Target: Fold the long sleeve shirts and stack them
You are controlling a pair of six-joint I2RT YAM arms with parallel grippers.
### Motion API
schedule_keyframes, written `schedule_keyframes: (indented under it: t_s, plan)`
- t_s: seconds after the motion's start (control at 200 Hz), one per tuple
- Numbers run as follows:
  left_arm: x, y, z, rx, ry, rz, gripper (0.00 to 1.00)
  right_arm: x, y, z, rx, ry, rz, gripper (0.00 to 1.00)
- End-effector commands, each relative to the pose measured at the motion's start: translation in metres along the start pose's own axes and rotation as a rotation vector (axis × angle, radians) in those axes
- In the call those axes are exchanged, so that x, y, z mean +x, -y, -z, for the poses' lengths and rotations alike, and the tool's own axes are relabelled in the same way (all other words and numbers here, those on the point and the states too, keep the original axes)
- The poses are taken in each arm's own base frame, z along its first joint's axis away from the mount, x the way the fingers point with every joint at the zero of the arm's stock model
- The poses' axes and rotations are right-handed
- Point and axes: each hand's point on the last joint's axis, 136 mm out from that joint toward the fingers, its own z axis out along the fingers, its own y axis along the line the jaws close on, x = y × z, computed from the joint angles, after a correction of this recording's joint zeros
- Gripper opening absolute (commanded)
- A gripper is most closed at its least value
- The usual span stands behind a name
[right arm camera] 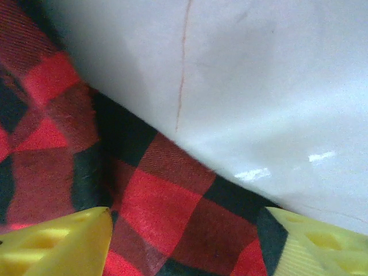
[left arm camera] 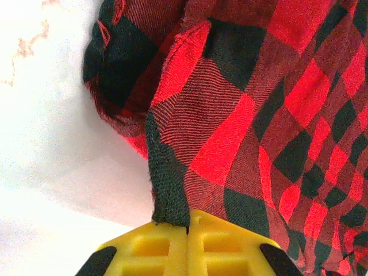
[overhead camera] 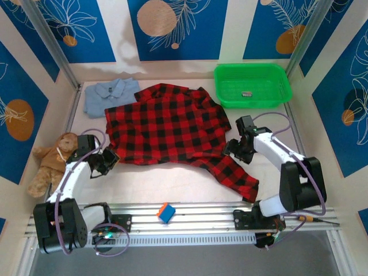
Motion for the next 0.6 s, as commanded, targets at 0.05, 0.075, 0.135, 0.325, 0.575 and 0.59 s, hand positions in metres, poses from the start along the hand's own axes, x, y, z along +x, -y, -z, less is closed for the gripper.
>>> schedule_keyframes:
  t_s: [0.05,0.075,0.135,0.325,0.575,0.59]
  plan:
    - [0.011,-0.001,0.012,0.021,-0.003,-0.029,0.05,0.003,0.008,-0.021,0.051,-0.022,-0.01,0.58]
    - [0.013,-0.002,0.014,0.02,-0.003,-0.03,0.04,0.002,0.008,-0.023,0.054,-0.021,-0.006,0.57]
    - [0.016,-0.002,0.017,0.023,-0.002,-0.032,0.04,0.001,0.009,-0.026,0.07,-0.02,-0.002,0.55]
    - [0.024,-0.003,0.023,0.039,-0.007,-0.037,0.03,0.005,0.003,-0.035,0.075,-0.051,0.024,0.44]
    - [0.031,-0.002,0.033,0.046,-0.009,-0.053,0.02,0.012,0.01,-0.031,0.078,-0.033,-0.011,0.11]
    - [0.031,-0.001,0.034,0.046,-0.007,-0.054,0.02,0.011,0.009,-0.028,0.077,-0.024,-0.012,0.09]
